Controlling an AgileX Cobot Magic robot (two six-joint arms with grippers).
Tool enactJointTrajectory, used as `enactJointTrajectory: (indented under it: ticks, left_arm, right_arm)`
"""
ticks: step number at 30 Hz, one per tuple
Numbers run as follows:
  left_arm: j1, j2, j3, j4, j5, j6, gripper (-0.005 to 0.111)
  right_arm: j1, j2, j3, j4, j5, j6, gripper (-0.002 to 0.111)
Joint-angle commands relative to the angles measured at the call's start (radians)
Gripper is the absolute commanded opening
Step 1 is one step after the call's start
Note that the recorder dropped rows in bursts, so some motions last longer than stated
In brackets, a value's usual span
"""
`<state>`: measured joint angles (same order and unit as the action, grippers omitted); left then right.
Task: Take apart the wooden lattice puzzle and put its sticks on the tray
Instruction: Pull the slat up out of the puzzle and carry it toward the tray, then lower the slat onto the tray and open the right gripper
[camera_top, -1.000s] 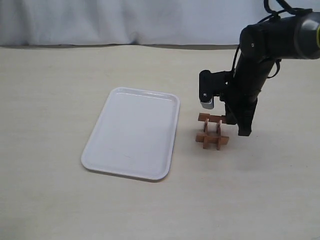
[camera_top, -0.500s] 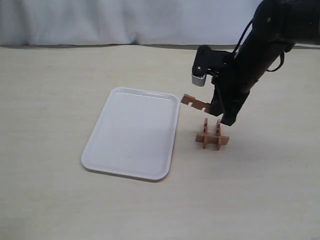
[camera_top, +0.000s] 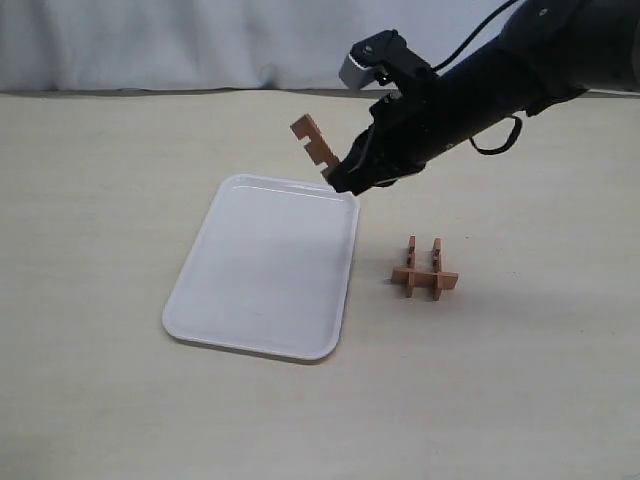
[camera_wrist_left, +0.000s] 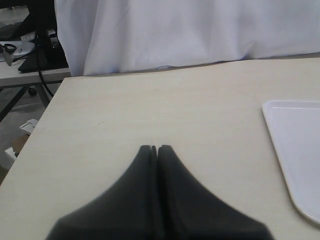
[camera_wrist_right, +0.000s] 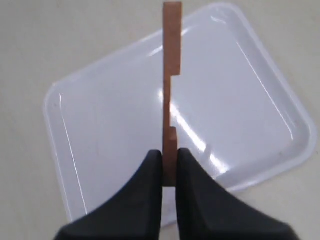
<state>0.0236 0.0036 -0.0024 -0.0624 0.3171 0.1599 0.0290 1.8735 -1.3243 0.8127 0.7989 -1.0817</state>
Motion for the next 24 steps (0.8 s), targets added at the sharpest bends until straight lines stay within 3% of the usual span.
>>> enactJointTrajectory:
  ticks: [1, 12, 24]
  left_arm:
    - [0.0, -0.004, 0.002, 0.002, -0.008, 0.0, 0.0]
    - [0.0, -0.004, 0.002, 0.0, -0.008, 0.0, 0.0]
    - [0.0, -0.004, 0.002, 0.0, -0.008, 0.0, 0.0]
  right_arm:
    - [0.076, -0.004, 0.001, 0.076, -0.062, -0.005, 0.005]
    - [0.266, 0.028, 0.001, 0.062, -0.18, -0.005, 0.005]
    - [0.276, 0.146, 0.001, -0.128, -0.237, -0.003, 0.005]
